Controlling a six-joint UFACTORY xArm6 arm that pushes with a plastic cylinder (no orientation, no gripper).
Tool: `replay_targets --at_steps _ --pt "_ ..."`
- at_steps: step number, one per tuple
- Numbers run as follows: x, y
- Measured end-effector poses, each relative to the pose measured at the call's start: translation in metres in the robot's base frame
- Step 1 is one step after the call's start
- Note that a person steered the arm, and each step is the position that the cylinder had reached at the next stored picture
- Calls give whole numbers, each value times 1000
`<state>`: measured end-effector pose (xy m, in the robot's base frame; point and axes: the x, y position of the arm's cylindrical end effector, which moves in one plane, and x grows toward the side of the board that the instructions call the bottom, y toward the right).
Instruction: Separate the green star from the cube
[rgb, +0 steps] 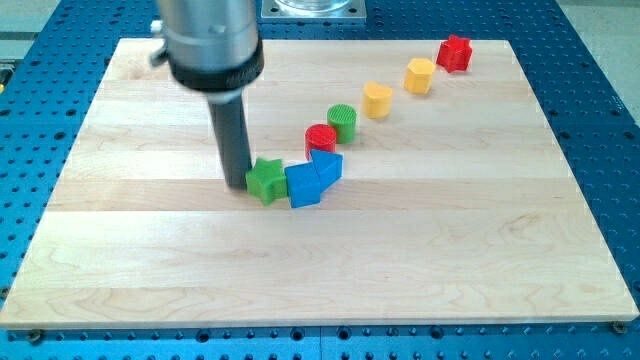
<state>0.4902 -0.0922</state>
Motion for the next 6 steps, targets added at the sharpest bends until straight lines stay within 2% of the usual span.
replay_targets --at_steps 1,2,3,4,6 --pt "60 7" --pt "73 59" --pt "37 88" --pt "17 77" --pt "1 93"
